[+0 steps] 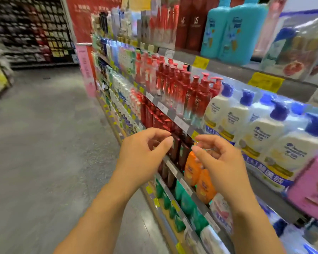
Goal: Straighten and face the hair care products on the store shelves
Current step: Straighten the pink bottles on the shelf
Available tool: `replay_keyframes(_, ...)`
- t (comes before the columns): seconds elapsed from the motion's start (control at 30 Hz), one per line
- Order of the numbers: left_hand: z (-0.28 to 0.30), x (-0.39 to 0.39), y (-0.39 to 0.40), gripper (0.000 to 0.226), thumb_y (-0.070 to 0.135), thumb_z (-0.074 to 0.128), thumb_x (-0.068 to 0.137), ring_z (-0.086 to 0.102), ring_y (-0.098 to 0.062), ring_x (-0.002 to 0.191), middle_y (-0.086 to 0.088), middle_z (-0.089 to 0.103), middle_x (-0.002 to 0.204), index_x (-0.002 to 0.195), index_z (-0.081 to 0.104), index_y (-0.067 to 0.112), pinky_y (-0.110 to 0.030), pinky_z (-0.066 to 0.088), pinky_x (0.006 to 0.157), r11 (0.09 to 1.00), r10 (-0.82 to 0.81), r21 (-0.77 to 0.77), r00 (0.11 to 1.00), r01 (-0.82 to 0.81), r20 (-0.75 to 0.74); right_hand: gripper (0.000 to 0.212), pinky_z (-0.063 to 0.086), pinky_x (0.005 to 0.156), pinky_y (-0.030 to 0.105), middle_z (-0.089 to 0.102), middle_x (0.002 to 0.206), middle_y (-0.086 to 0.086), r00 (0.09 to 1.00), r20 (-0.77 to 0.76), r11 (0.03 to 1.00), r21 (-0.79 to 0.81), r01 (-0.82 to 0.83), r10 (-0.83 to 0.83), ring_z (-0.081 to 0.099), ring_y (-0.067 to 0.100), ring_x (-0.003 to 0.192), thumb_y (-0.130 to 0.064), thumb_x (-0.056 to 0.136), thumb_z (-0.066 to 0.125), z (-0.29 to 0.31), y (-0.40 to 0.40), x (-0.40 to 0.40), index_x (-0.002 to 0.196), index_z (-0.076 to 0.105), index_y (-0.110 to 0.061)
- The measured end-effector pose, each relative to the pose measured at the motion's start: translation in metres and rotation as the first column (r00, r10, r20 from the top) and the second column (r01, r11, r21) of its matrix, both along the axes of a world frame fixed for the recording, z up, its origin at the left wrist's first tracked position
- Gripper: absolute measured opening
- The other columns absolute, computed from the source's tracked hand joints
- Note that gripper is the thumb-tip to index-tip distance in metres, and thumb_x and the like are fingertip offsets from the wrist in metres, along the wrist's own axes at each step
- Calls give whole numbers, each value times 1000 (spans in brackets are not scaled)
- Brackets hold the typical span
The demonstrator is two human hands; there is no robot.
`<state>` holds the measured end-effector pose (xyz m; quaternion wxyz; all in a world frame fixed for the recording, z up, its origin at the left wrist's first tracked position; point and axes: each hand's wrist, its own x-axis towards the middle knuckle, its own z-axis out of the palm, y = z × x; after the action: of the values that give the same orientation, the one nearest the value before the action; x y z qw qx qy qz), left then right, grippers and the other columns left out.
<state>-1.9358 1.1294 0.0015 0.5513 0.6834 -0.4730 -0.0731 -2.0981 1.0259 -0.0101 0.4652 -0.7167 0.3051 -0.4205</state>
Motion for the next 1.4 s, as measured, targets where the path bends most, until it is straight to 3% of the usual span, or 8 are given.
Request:
replay_keyframes(0.13, 10, 70, -31, 4, 40, 70, 86, 66, 7, 81, 29, 71, 84, 85, 72, 43, -7, 46, 67, 992, 107, -60, 994, -107, -8, 17, 60, 73, 44, 74, 85, -6, 995, -14, 995, 21, -96, 96, 70, 23, 75, -18, 89, 74, 7, -45, 83, 97, 73, -34)
replay_keyframes(0.4, -2, 207, -59, 13, 49, 66, 79, 69, 1, 79, 21, 74, 84, 90, 74, 46, -28, 55, 66, 966, 169, -176, 979, -188, -118, 12, 59, 79, 47, 74, 90, -15, 959, -143, 966, -56, -253, 243, 71, 15, 78, -31, 86, 72, 0, -89, 243, 98, 73, -35)
replay_keyframes(0.6, -11, 342, -79, 17, 54, 66, 77, 69, 1, 76, 18, 74, 81, 89, 75, 45, -22, 53, 58, 969, 97, -215, 985, -126, -141, 12, 60, 79, 41, 74, 92, -16, 963, -158, 966, -104, -237, 220, 71, 8, 78, -32, 89, 70, 8, -101, 373, 100, 73, -35)
replay_keyframes(0.83, -7, 451, -144, 18, 55, 65, 77, 67, 3, 73, 21, 74, 82, 91, 73, 48, -23, 51, 64, 986, -122, -128, 987, 108, -108, 11, 59, 81, 42, 75, 87, -10, 991, -133, 999, -53, -6, -1, 71, 12, 79, -25, 90, 73, 7, -129, 453, 96, 73, -34)
replay_keyframes(0.97, -16, 463, -195, 15, 54, 66, 79, 67, 5, 74, 23, 73, 80, 92, 71, 50, -22, 50, 66, 951, -309, -52, 945, 305, -111, 11, 60, 78, 44, 74, 88, -14, 972, -171, 987, -33, 160, -163, 71, 13, 78, -27, 89, 74, -8, -148, 453, 94, 73, -37)
replay_keyframes(1.13, -22, 463, -264, 7, 34, 71, 89, 65, 8, 72, 24, 72, 78, 86, 74, 39, -9, 48, 60, 889, -457, -36, 875, 457, -159, 16, 59, 70, 38, 74, 87, -17, 909, -183, 925, -17, 379, -375, 72, 8, 69, -30, 89, 72, -12, -179, 419, 94, 72, -45)
replay_keyframes(1.27, -12, 470, -318, 6, 38, 71, 87, 69, -3, 78, 17, 74, 78, 89, 75, 41, -36, 60, 74, 871, -490, -61, 853, 488, -177, 14, 54, 63, 29, 74, 80, -15, 836, -132, 845, -23, 535, -533, 73, 12, 66, -28, 87, 73, -7, -201, 393, 91, 73, -41)
replay_keyframes(1.4, 0, 480, -362, 9, 45, 70, 82, 70, -5, 80, 16, 75, 81, 89, 75, 42, -42, 61, 76, 857, -514, -92, 842, 506, -161, 13, 53, 58, 23, 74, 75, -8, 762, -105, 768, -12, 641, -638, 72, 11, 64, -17, 90, 74, 2, -223, 376, 88, 75, -31)
